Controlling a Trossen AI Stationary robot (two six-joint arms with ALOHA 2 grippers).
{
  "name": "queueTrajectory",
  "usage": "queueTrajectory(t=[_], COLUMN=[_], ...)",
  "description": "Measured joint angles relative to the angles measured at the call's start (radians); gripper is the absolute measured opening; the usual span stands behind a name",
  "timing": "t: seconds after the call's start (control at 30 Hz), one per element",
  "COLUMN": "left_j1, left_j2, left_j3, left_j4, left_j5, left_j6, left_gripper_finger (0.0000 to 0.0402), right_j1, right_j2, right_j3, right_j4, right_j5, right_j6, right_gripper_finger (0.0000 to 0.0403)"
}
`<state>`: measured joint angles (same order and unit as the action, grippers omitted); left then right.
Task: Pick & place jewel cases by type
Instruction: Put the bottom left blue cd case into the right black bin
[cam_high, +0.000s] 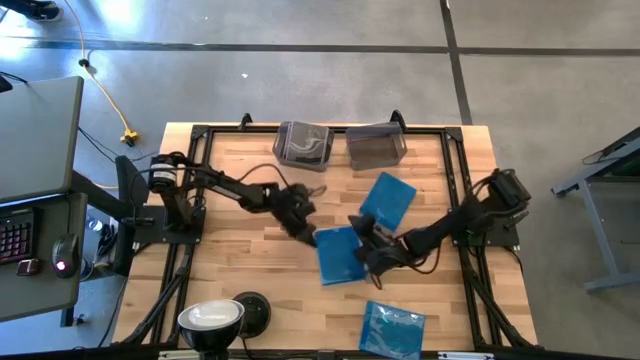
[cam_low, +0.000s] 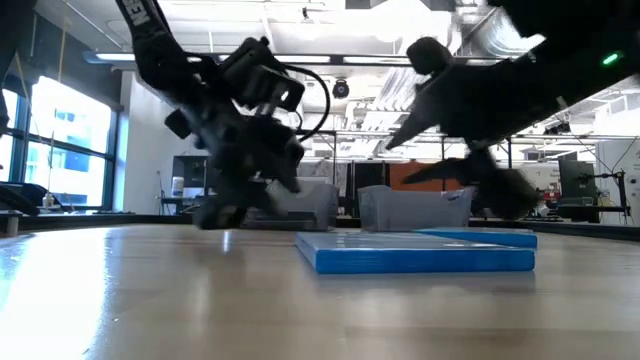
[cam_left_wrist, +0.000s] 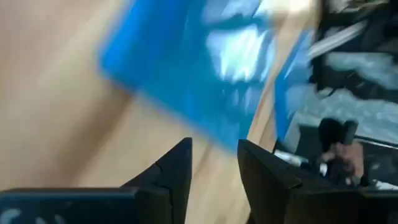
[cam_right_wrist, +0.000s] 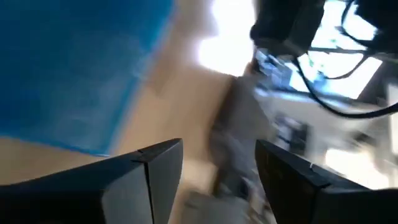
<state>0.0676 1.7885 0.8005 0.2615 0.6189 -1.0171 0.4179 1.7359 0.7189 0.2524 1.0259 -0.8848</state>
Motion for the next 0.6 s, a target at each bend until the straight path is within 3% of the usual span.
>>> queueTrajectory(t=[0.13, 0.2, 0.3, 0.37, 0.6], left_j1=[-0.08, -0.115, -0.159, -0.174, -0.176], left_j2=[0.0, 0.0, 0.016, 0.021, 0.035], left_j3=[0.0, 0.0, 0.002, 0.002, 0.002], left_j4=[-0.05, -0.055, -0.04, -0.028, 0.051], left_j5=[-0.053, -0.126, -0.265, -0.343, -0.486], left_j6=[-0.088, -0.135, -0.204, -0.239, -0.294], left_gripper_finger=[0.0133, 0.0133, 0.0133, 0.0134, 0.0134], right_j1=[0.029, 0.041, 0.061, 0.078, 0.093], right_j2=[-0.091, -0.133, -0.164, -0.165, -0.103], right_j3=[0.0, -0.005, -0.051, -0.095, -0.225], right_j4=[-0.229, -0.319, -0.319, -0.267, 0.013], right_j5=[-0.223, -0.372, -0.559, -0.591, -0.511], right_j6=[0.198, 0.259, 0.28, 0.244, 0.08], right_gripper_finger=[0.0197, 0.0197, 0.0197, 0.0197, 0.0196])
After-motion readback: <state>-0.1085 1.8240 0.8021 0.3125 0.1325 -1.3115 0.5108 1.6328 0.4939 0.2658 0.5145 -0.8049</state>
